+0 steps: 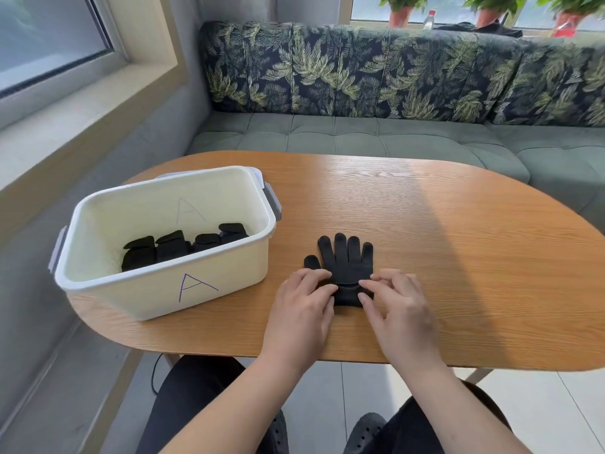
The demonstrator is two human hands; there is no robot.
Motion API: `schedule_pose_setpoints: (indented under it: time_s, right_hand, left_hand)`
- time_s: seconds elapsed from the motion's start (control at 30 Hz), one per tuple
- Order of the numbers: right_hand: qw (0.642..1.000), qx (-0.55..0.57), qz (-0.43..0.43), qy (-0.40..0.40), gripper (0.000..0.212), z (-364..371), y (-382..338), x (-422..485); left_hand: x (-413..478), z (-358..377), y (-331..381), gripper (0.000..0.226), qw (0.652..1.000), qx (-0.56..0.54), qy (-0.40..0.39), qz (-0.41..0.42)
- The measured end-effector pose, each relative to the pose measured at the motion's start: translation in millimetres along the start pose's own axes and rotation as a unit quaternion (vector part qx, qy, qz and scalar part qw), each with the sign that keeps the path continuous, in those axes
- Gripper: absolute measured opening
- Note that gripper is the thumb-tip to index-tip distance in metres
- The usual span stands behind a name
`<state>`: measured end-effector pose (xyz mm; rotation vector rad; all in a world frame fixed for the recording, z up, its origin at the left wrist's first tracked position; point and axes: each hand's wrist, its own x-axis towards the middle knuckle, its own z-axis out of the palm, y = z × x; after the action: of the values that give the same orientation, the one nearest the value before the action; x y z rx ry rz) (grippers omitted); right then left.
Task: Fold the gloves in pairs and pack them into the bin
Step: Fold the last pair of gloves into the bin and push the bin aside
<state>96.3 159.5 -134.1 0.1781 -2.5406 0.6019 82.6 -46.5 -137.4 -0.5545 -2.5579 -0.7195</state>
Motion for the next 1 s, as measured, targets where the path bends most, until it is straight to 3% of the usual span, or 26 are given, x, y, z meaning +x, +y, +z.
schedule_pose_setpoints:
  time_s: [0.1, 0.27, 0.43, 0.73, 1.0]
  right_hand:
    - [0.999, -0.012, -0.048, 0.007, 0.018, 0.8, -0.2, -1.9]
    - [0.999, -0.038, -0.037, 0.002, 0.019, 1.9, -3.9, -2.7]
    - [0.998, -0.012, -0.026, -0.051, 0.032, -2.0, -5.6, -0.4]
    - [0.994, 0.090, 0.019, -0.063, 0.029, -6.9, -0.5, 5.1]
    - [0.967, 0.201, 0.128, -0.089, 0.039, -16.7, -2.4, 6.3]
  left_hand:
    - [-0.8, 0.6, 1.6, 0.022, 1.000, 0.009, 0.004, 0.020]
    - [0.1, -0.3, 4.0, 0.032, 0.999, 0.027, -0.022, 0.005]
    - [0.7, -3.7, 2.1, 0.035, 0.999, -0.003, -0.046, -0.025]
    - [3.7, -2.2, -5.7, 0.032, 0.993, -0.081, -0.056, -0.064]
    - [3.7, -15.6, 0.7, 0.029, 0.976, -0.145, -0.062, -0.150]
